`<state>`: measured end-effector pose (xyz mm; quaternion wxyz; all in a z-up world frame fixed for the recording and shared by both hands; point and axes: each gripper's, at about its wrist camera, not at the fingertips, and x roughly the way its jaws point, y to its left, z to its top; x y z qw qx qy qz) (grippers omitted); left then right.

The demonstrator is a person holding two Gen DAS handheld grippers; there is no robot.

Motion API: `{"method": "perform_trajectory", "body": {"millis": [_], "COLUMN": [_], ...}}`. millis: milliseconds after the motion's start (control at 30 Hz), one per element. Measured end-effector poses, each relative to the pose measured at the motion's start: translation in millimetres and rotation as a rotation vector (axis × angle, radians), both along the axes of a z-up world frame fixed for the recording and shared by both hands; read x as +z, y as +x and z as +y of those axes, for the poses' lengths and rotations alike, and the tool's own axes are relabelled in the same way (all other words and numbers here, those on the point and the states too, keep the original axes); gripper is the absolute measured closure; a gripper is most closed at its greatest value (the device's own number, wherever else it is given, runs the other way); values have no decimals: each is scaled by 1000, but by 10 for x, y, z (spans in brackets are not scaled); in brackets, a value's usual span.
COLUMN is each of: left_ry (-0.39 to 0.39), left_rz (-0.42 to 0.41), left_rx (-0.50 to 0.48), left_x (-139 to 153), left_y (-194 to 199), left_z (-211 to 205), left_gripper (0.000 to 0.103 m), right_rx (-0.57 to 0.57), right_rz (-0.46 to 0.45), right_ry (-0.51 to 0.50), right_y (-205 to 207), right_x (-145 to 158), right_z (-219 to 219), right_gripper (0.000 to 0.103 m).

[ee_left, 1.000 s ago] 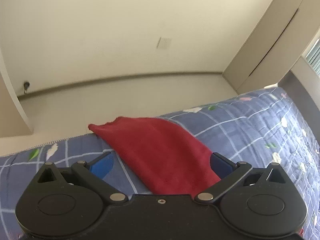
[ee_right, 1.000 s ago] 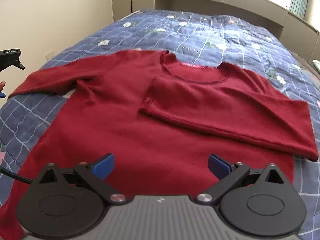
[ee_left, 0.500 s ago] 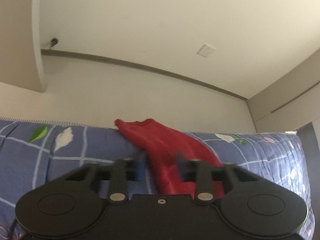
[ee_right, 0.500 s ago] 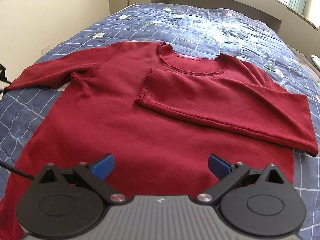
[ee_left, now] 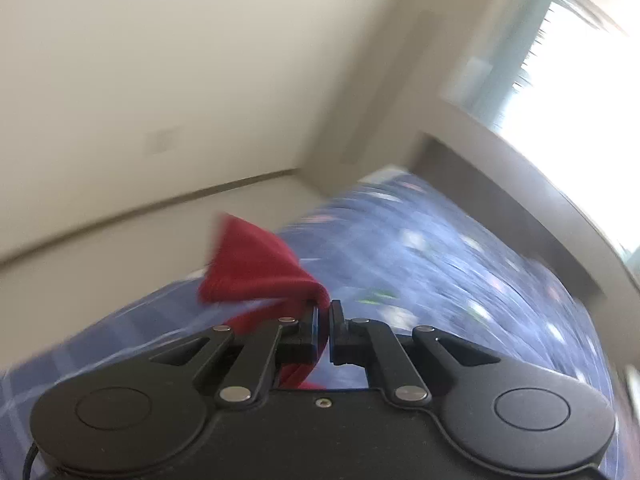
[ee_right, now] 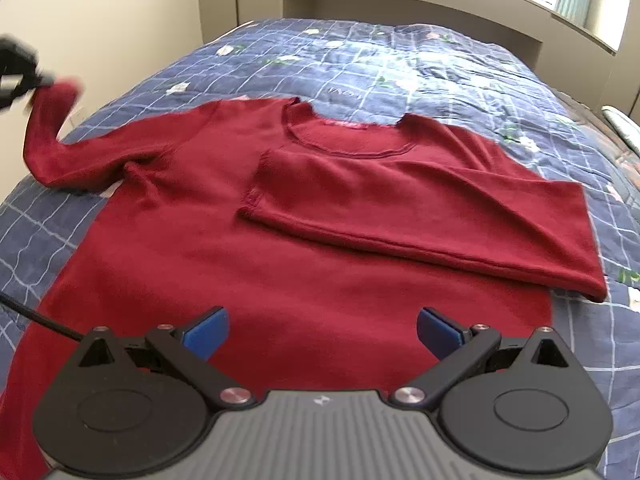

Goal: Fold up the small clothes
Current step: 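Fold the held sleeve across the chest with the left gripper, release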

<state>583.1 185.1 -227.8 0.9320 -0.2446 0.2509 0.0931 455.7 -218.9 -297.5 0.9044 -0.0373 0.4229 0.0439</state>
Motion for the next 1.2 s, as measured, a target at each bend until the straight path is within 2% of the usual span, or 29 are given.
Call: {"method": "perform_trajectory", "body": {"millis": [100, 200, 300, 467, 600, 733, 800, 867, 967, 1100, 1200], "left_ry": [46, 57, 14, -35, -72, -67, -65, -63, -75, -69, -39], "left_rz": [-60, -84, -57, 45, 131, 183, 192, 203, 192, 206, 231], "left_rx": [-197, -367, -525, -676, -744, -774, -781, -782, -762, -726, -636], "left_x": [257, 329, 179, -290, -636, -770, -759, -734, -645, -575, -551], "left_y": [107, 126, 138, 14, -81, -123, -146, -192, -275, -448, -571], "left_z": [-518, -1082, -1635, -2326, -2605, -2689, -2684, -2660, -2571, -2422, -2247], "left_gripper": [99, 99, 99, 99, 97, 81, 77, 55, 30, 18, 12], "right_rx": [-19, -61, -111, -180, -211, -217, -216, -209, -187, -146, -88], "right_rz": [-20, -39, -49, -53, -48, -46, -51, -61, -74, -138, -162], "right_ry": [-9, -32, -43, -67, -67, -61, -53, -46, -38, 9, 67], "right_y": [-15, -24, -39, -105, -168, -186, -163, -127, -30, 106, 304], "right_x": [38, 55, 49, 4, -23, -35, -27, -10, 18, 118, 163], "right_z": [-96, -260, -468, -767, -911, -954, -951, -926, -866, -768, -640], "right_gripper": [0, 0, 0, 0, 0, 0, 0, 0, 0, 0, 0]}}
